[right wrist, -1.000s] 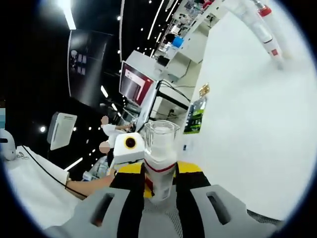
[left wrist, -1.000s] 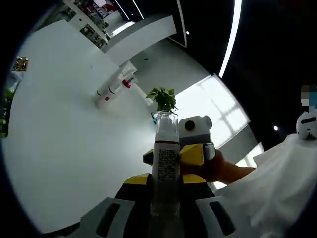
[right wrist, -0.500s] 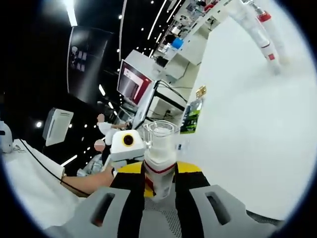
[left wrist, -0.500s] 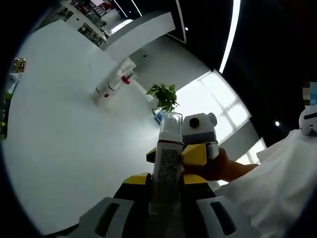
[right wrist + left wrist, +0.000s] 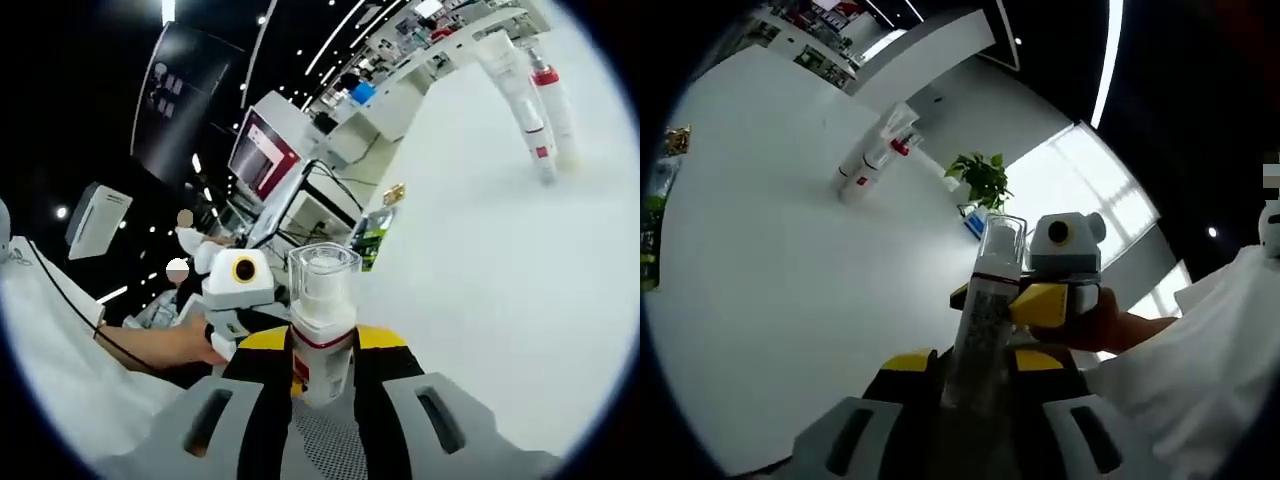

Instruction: Arrange the skincare products in the storage area until every visible bottle or jar stands upright without overlapping.

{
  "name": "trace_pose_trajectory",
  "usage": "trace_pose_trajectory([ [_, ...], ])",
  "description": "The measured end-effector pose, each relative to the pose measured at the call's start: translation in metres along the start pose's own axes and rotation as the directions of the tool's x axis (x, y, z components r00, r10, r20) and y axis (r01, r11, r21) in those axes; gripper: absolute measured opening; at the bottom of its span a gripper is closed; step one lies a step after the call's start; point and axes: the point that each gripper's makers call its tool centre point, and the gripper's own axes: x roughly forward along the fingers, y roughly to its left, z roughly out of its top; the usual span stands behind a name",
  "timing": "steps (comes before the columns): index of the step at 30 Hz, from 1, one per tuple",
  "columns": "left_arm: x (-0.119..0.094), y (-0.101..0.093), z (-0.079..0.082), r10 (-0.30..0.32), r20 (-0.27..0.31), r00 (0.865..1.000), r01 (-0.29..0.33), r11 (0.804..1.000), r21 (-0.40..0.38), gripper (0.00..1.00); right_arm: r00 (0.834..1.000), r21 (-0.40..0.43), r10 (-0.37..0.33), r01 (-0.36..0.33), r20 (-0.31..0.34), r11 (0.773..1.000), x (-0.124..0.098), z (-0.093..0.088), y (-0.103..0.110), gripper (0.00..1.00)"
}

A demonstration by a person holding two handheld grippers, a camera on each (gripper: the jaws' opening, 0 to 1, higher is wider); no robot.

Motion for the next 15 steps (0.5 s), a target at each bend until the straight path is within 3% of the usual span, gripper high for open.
trace_pose_trajectory([
  [4, -0.006, 0.009, 0.012, 0.082, 0.057, 0.995, -0.086, 0.994, 0.069, 0.37, 0.999, -0.059, -0.033, 0.034, 0.017, 0.998, -0.006, 0.003, -0.005, 0.2],
  [6, -0.012, 0.021, 0.019, 0.172, 0.091, 0.981, -0.181, 0.978, 0.107, 0.37, 0.999, -0.09, -0.047, 0.049, 0.028, 0.995, -0.008, 0.005, -0.009, 0.2],
  [7, -0.016, 0.027, 0.022, 0.229, 0.105, 0.968, -0.242, 0.96, 0.137, 0.37, 0.998, -0.098, -0.054, 0.057, 0.031, 0.994, -0.009, 0.005, -0.011, 0.2],
  [9, -0.019, 0.026, 0.025, 0.262, 0.131, 0.956, -0.283, 0.941, 0.186, 0.37, 0.996, -0.122, -0.072, 0.077, 0.043, 0.99, -0.01, 0.007, -0.014, 0.2],
  [11, -0.02, 0.023, 0.026, 0.282, 0.14, 0.949, -0.305, 0.934, 0.188, 0.37, 0.995, -0.135, -0.087, 0.094, 0.057, 0.986, -0.013, 0.007, -0.016, 0.2],
  [15, -0.025, 0.031, 0.021, 0.403, 0.131, 0.906, -0.423, 0.864, 0.271, 0.37, 0.989, -0.207, -0.125, 0.14, 0.084, 0.968, -0.017, 0.009, -0.021, 0.2],
])
